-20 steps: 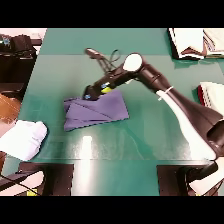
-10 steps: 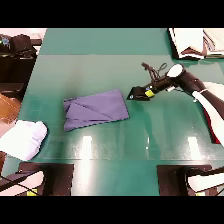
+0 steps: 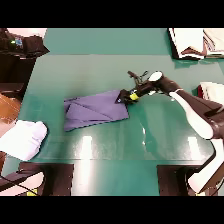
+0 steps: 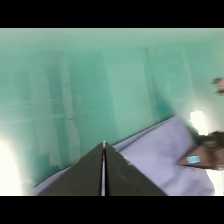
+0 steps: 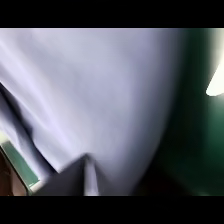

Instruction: Fold the shirts.

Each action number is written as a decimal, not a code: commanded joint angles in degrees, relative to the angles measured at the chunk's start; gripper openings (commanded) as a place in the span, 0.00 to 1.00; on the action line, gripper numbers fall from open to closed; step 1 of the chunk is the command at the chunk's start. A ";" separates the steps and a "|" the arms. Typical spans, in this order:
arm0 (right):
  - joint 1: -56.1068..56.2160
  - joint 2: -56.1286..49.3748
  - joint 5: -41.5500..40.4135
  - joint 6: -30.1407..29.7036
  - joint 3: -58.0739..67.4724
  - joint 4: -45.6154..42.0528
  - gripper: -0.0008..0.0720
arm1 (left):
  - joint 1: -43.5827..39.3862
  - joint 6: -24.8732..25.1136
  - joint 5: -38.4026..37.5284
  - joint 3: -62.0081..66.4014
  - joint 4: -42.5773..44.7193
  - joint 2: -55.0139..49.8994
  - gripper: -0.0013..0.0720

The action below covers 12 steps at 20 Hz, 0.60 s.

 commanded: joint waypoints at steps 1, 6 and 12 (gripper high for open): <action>4.09 -4.20 -0.09 0.00 7.13 1.31 0.10 | -2.80 0.00 0.33 -0.07 -0.09 -0.07 0.05; -2.71 -0.48 1.64 2.47 14.23 -9.42 0.04 | -5.90 -0.02 0.28 -0.07 -0.52 -0.04 0.05; -27.74 13.03 2.80 5.64 14.27 -20.17 0.04 | -8.70 0.00 2.29 -0.07 -1.60 -0.04 0.05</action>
